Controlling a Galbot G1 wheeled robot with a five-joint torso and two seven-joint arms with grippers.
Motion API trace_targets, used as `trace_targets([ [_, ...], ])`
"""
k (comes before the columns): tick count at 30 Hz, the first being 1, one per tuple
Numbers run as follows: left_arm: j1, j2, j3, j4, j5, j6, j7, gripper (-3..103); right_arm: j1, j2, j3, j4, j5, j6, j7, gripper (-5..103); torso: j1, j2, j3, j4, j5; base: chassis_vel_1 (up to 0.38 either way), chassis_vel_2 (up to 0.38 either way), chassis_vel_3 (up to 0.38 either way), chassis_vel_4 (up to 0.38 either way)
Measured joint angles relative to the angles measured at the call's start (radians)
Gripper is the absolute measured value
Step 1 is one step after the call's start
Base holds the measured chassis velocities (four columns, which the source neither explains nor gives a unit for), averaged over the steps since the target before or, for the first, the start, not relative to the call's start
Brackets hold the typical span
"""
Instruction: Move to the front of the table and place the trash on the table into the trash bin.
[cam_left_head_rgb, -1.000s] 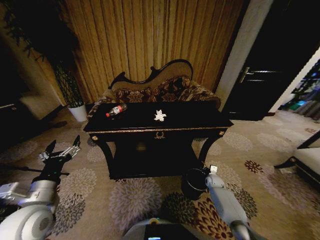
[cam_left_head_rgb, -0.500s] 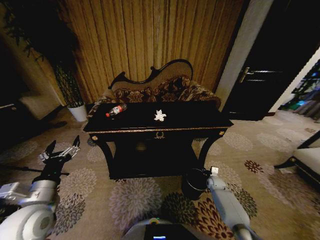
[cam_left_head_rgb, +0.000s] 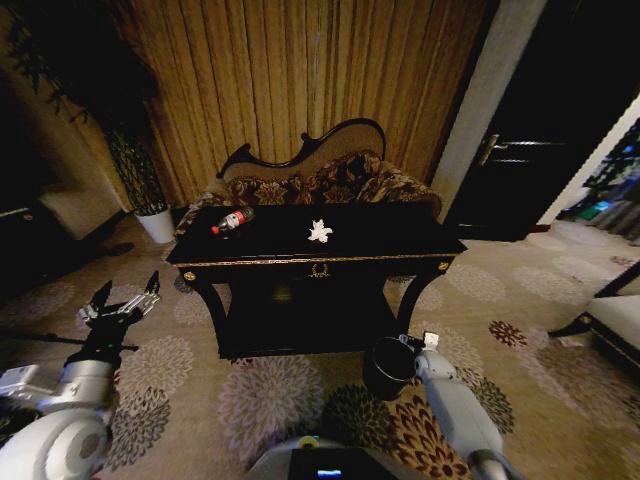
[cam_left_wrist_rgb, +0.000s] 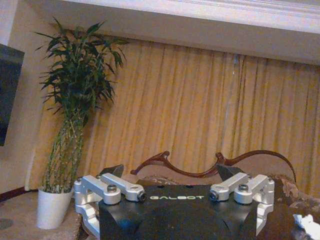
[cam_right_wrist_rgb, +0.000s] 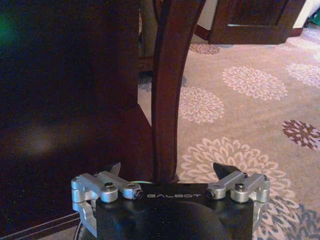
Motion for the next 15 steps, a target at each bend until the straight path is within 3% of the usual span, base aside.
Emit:
trace_targets([
  [8, -0.002, 0.001, 0.003, 0.0, 0.0, 0.001, 0.0, 100, -0.015, -0.001, 0.001, 0.027, 0.008, 0.0, 0.0, 100, 0.0, 0.0, 0.0, 0.0001, 0.0002, 0.0, 0.0, 0.0, 0.0],
  [15, -0.003, 0.005, -0.001, 0.012, 0.0, 0.001, 0.001, 100, -0.146, -0.061, 0.03, 0.295, 0.11, 0.039, -0.038, 100, 0.0, 0.0, 0.0, -0.0001, 0.0, 0.0, 0.0, 0.0, 0.0],
])
